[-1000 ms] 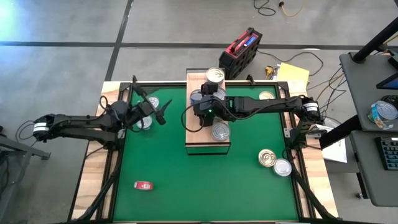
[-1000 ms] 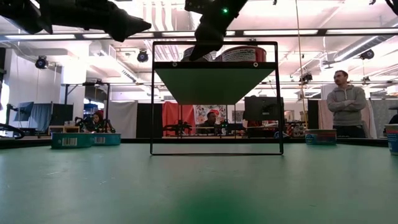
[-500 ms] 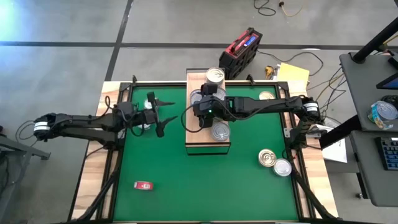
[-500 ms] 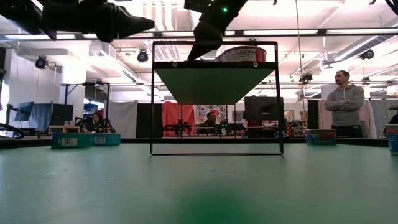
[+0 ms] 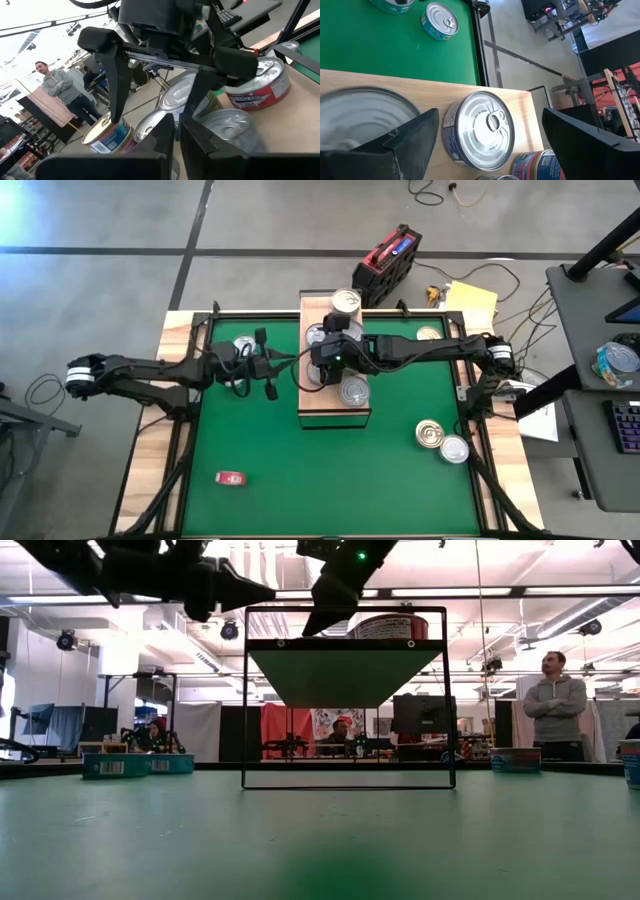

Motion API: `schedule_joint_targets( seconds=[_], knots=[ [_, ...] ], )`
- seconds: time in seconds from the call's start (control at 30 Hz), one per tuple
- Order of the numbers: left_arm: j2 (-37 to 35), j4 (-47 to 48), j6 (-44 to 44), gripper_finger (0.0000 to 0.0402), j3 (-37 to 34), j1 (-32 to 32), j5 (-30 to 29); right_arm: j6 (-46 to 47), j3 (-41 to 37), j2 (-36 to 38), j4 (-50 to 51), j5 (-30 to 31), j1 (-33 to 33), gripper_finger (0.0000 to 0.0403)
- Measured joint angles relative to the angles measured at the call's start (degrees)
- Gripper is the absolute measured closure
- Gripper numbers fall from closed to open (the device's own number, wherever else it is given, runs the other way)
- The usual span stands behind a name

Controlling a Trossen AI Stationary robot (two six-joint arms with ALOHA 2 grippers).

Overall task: Stack canned seafood by type on shelf
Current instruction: Stack the blue tuna can on top of the blue tuna can on the shelf

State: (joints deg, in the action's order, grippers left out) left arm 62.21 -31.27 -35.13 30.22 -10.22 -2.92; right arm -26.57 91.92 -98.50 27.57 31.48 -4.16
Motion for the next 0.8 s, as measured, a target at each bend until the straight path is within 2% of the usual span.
schedule_joint_targets(
  seconds=[0.27, 0.37, 0.67, 0.8],
  knots=[
    [0.9, 0.3, -0.4, 0.0397, 0.8, 0.0, -0.1, 3.4, 1.2, 0.6, 1.1, -1.5, 0.0, 0.0066],
    [0.3, 1.3, -0.5, 0.0401, 0.8, 0.0, -0.1, 7.1, 3.1, 0.7, 3.8, -6.1, 0.0, 0.007],
    [-0.3, 7.7, -0.8, 0.0401, 0.8, 0.0, 1.3, 19.5, 8.1, 0.7, 15.2, -26.0, -0.6, 0.0095],
    [-0.3, 9.3, -1.4, 0.0401, 0.8, 0.1, 4.7, 20.5, 8.1, 0.6, 18.0, -27.2, -0.7, 0.0118]
  ],
)
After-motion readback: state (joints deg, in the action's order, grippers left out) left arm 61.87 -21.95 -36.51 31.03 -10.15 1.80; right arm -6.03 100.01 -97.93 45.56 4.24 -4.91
